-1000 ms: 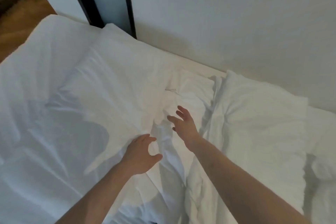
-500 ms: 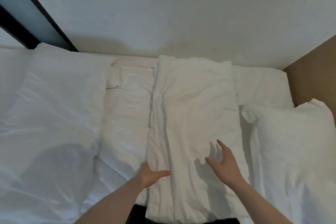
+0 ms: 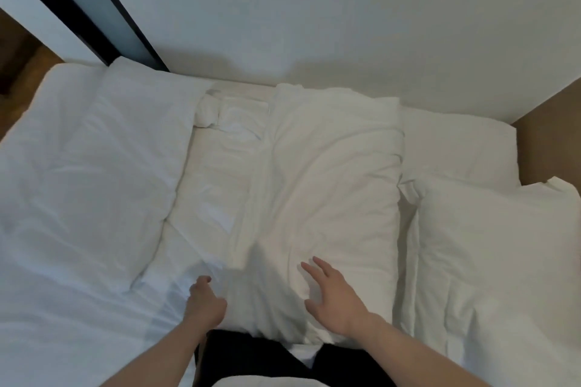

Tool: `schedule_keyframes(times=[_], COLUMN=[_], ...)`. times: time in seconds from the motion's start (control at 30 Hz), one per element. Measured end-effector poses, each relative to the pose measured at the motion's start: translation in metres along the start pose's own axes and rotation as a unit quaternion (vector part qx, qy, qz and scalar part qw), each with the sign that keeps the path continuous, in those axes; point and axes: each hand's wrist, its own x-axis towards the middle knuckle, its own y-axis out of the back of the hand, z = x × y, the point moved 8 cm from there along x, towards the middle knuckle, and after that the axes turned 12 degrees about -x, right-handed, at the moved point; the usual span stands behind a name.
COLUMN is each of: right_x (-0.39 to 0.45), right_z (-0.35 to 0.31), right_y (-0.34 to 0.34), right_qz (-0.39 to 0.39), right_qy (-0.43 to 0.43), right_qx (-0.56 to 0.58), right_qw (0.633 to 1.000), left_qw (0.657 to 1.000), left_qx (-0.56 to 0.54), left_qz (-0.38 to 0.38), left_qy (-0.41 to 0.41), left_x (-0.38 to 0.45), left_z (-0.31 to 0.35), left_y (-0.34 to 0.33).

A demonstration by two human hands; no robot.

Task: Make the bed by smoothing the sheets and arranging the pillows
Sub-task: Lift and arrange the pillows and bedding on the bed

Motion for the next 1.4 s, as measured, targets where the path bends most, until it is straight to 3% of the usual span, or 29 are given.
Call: schedule_keyframes(times=[0.07, 0.13, 0.17, 0.27, 0.33, 0.4, 0.53, 0.67, 0.77, 0.9, 1.0, 1.07, 1.23, 1.4], right_x=[-0.004, -0.004, -0.003, -0.004, -0.008, -0.011, -0.022, -0.03, -0.029, -0.023, -0.014, -0.003, 0.037, 0.084], right_z=[0.008, 0.022, 0.029, 0.046, 0.053, 0.056, 0.06, 0.066, 0.062, 0.049, 0.04, 0.036, 0.028, 0.031], right_y=[0.009, 0.02, 0.025, 0.033, 0.038, 0.043, 0.045, 0.032, 0.022, 0.01, 0.008, 0.016, 0.074, 0.12], right_qz=[-0.005, -0.009, -0.013, -0.027, -0.026, -0.015, 0.004, -0.006, -0.014, -0.03, -0.042, -0.037, 0.049, 0.131], right_qy=[0.003, -0.007, -0.014, -0.028, -0.038, -0.051, -0.067, -0.088, -0.102, -0.11, -0.106, -0.108, -0.107, -0.13], right_qx=[-0.008, -0.019, -0.024, -0.041, -0.041, -0.03, -0.009, -0.003, 0.005, 0.007, -0.005, -0.001, -0.023, -0.02], right_qw=[1.0, 1.0, 1.0, 0.998, 0.998, 0.998, 0.998, 0.996, 0.995, 0.993, 0.993, 0.993, 0.993, 0.983], left_qw=[0.995, 0.989, 0.991, 0.996, 0.993, 0.994, 0.993, 0.985, 0.969, 0.963, 0.947, 0.95, 0.974, 0.98], left_qx=[0.019, 0.036, 0.038, -0.024, -0.016, 0.047, 0.117, 0.143, 0.2, 0.237, 0.276, 0.258, 0.123, 0.008], left_qz=[0.075, 0.07, 0.039, -0.081, -0.113, -0.1, 0.01, -0.049, -0.044, -0.037, -0.097, -0.117, -0.048, -0.061], left_qy=[-0.056, -0.125, -0.126, -0.02, 0.013, 0.006, -0.026, -0.082, -0.135, -0.125, -0.134, -0.135, -0.186, -0.188], left_x=[-0.025, -0.044, -0.046, -0.041, -0.041, -0.039, -0.025, -0.022, -0.022, -0.016, -0.009, 0.003, 0.053, 0.092], left_z=[0.027, 0.062, 0.072, 0.068, 0.065, 0.063, 0.065, 0.081, 0.073, 0.034, 0.047, 0.074, 0.184, 0.272], left_y=[-0.005, -0.025, -0.039, -0.081, -0.094, -0.096, -0.072, -0.066, -0.049, -0.028, -0.037, -0.034, 0.007, 0.016])
